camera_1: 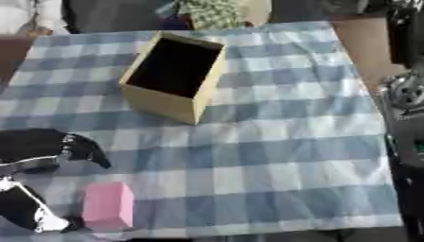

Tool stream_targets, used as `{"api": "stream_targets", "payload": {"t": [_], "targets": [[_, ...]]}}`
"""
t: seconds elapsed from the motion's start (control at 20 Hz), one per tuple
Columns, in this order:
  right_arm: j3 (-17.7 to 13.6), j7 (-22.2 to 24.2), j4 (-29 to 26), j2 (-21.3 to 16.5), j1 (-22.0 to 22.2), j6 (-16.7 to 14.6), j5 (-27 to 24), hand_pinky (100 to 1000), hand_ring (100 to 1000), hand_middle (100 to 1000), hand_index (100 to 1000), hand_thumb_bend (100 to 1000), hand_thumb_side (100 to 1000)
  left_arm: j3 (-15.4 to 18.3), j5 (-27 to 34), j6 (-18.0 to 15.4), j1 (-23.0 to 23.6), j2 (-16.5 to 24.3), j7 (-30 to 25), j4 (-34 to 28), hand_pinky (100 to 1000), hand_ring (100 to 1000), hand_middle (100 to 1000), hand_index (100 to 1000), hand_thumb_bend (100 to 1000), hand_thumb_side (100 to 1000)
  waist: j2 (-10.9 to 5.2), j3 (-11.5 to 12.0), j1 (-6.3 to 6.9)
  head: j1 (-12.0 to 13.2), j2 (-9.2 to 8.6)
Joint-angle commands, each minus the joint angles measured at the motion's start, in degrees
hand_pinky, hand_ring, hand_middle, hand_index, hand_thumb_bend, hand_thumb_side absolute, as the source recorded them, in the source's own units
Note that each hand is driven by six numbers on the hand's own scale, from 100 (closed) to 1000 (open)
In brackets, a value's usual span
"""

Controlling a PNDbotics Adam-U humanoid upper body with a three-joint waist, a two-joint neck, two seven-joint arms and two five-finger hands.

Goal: Pick up objects on the table and place them in the box.

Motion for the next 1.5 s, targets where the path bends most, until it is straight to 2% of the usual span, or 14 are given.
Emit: {"api": "stream_targets", "payload": {"t": [0.05,0.7,0.9,1.5], "targets": [[-0.51,0.03,-0.88,-0.83,-0.67,0.1,0.15,847,706,668,749,100,941,0.76,-0.52,0.3,-0.87,1.04,-0.11,-0.76,771,833,789,881,511,392,-0.63,0.07,-0.14,-0.18,0.37],[-0.62,-0.07,-0.88,-0.63,-0.5,0.17,0.19,847,705,667,748,100,940,0.46,-3.67,2.39,-0.57,0.63,-0.68,-0.76,780,837,785,874,569,420,-0.6,0.0,-0.15,-0.29,0.37],[-0.61,-0.05,-0.88,-0.52,-0.46,0.17,0.14,847,705,667,748,100,941,-0.28,-5.99,3.31,-0.7,-0.07,-0.81,-0.76,783,837,782,872,569,423,-0.64,0.01,-0.19,-0.26,0.37],[-0.66,-0.05,-0.88,-0.33,-0.34,0.23,0.09,848,705,666,748,100,940,-1.72,-6.39,4.4,-1.1,-1.75,-1.08,-0.76,777,833,783,869,546,442,-0.55,0.0,-0.23,-0.33,0.37]]}}
